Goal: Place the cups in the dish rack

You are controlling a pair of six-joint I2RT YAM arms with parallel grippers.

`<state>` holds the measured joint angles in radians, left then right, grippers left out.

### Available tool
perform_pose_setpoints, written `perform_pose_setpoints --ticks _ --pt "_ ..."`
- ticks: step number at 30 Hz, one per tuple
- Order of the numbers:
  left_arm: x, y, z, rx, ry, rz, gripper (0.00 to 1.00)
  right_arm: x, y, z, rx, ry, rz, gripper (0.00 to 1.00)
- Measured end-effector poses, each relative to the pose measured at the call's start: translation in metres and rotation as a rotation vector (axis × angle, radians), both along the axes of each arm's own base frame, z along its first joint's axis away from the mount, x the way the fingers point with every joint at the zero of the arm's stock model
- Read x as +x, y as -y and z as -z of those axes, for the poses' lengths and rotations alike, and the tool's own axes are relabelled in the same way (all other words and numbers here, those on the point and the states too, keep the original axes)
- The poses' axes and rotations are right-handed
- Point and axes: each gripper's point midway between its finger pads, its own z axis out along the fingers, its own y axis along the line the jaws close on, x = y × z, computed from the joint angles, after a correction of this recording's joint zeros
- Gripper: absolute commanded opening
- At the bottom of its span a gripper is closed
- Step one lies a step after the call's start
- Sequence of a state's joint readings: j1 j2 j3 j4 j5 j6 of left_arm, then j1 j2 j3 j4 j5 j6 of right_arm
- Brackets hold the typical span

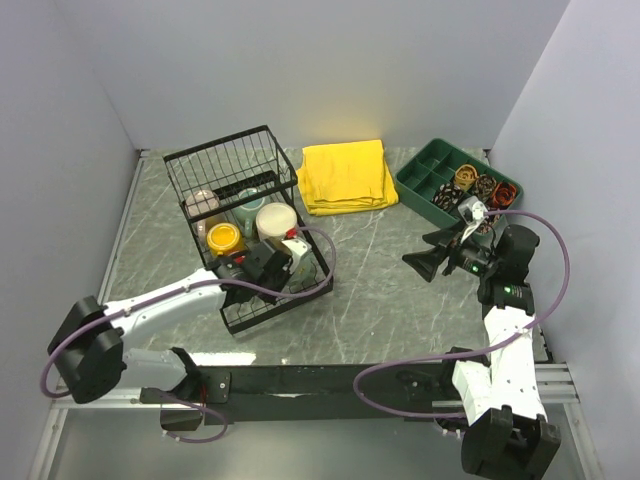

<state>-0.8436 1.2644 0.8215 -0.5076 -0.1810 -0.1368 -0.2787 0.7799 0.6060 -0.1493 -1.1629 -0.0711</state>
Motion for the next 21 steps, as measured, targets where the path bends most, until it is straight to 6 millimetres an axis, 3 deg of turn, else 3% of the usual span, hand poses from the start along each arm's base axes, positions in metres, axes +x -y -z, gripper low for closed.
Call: perform_pose_setpoints --ticks 15,21 --pt "0.009 0.000 0.020 0.069 -0.061 -0.001 0.11 0.000 0.004 -0.002 0.011 0.000 0.008 1.00" --pt "0.010 0.005 0.026 0.081 -0.089 0.006 0.20 0.000 0.005 -0.003 0.022 -0.004 0.009 1.00"
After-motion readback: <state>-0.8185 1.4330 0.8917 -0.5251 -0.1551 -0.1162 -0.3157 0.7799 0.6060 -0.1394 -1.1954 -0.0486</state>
